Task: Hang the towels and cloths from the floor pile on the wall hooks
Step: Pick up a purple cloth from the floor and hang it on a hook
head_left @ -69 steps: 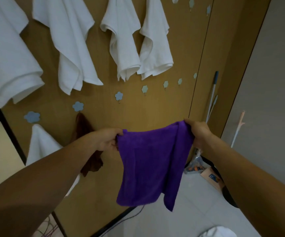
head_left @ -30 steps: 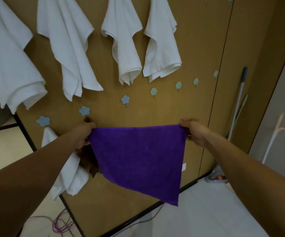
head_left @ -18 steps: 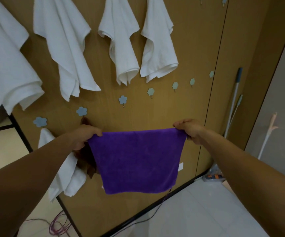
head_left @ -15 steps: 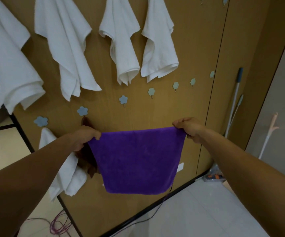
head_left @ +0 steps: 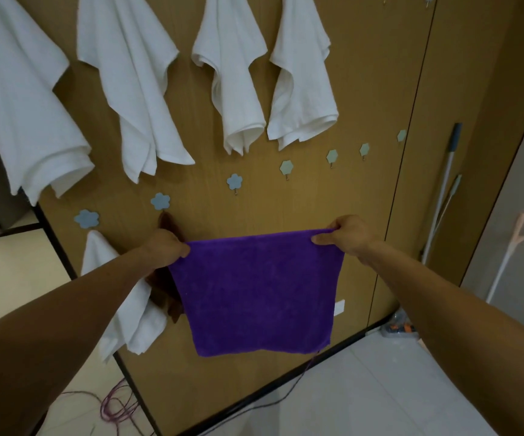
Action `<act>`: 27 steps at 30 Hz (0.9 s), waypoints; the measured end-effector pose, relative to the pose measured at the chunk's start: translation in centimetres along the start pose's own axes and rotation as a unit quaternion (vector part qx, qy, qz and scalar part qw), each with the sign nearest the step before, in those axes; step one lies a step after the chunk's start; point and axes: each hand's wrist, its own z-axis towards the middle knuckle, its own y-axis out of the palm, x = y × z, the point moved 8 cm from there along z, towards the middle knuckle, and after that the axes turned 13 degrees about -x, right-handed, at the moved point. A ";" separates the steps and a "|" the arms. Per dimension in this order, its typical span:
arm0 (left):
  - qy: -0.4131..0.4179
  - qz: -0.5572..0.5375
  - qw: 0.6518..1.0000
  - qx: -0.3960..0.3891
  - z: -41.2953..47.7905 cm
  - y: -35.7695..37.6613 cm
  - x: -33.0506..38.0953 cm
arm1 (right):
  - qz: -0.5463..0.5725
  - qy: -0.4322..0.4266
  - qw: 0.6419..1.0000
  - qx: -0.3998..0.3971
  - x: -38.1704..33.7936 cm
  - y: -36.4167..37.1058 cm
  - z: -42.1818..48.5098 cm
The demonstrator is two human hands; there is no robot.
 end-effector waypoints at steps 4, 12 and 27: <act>0.016 0.103 0.994 0.030 -0.4 -0.2 1.3 | -0.012 -0.007 0.999 0.030 0.2 -0.5 0.7; 0.141 -0.118 0.964 0.190 -1.8 -1.8 3.9 | -0.016 -0.145 0.983 0.113 -2.9 -1.1 0.6; 0.209 -0.100 0.973 -0.017 -0.3 2.9 7.5 | 0.046 -0.166 0.964 -0.200 -5.1 6.9 5.8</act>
